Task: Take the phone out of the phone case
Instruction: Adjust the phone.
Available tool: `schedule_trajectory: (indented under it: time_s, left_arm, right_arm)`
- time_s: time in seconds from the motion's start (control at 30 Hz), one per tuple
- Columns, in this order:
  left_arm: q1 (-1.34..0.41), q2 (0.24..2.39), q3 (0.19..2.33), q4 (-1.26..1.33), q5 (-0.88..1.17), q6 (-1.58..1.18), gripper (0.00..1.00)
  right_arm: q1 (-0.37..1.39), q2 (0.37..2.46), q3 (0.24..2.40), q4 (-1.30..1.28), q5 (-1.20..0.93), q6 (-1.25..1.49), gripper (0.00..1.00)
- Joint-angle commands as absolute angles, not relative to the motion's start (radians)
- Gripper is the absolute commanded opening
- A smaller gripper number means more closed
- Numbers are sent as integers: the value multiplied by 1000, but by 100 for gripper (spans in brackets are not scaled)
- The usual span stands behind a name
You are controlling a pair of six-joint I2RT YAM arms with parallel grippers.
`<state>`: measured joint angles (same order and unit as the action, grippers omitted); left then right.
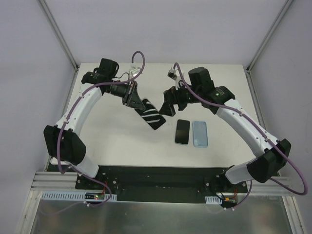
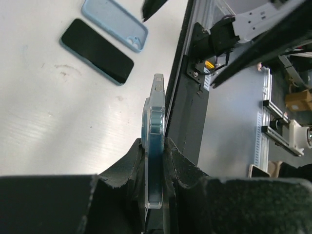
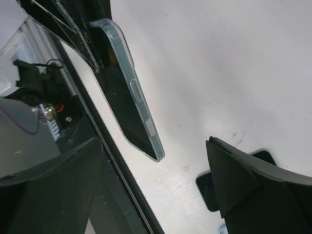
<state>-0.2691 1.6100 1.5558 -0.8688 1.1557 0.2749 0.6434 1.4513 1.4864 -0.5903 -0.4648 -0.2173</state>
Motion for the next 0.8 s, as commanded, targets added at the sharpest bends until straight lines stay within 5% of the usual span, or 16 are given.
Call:
schedule_trajectory:
  time_s: [0.0, 0.77]
  left_arm:
    - [-276, 1511, 1598, -897, 1293, 351, 0]
    - [-316, 1465, 1652, -894, 1355, 350, 0]
  right_arm:
    - [614, 1401, 1451, -546, -727, -224, 93]
    - [611, 1465, 1397, -515, -954, -241, 69]
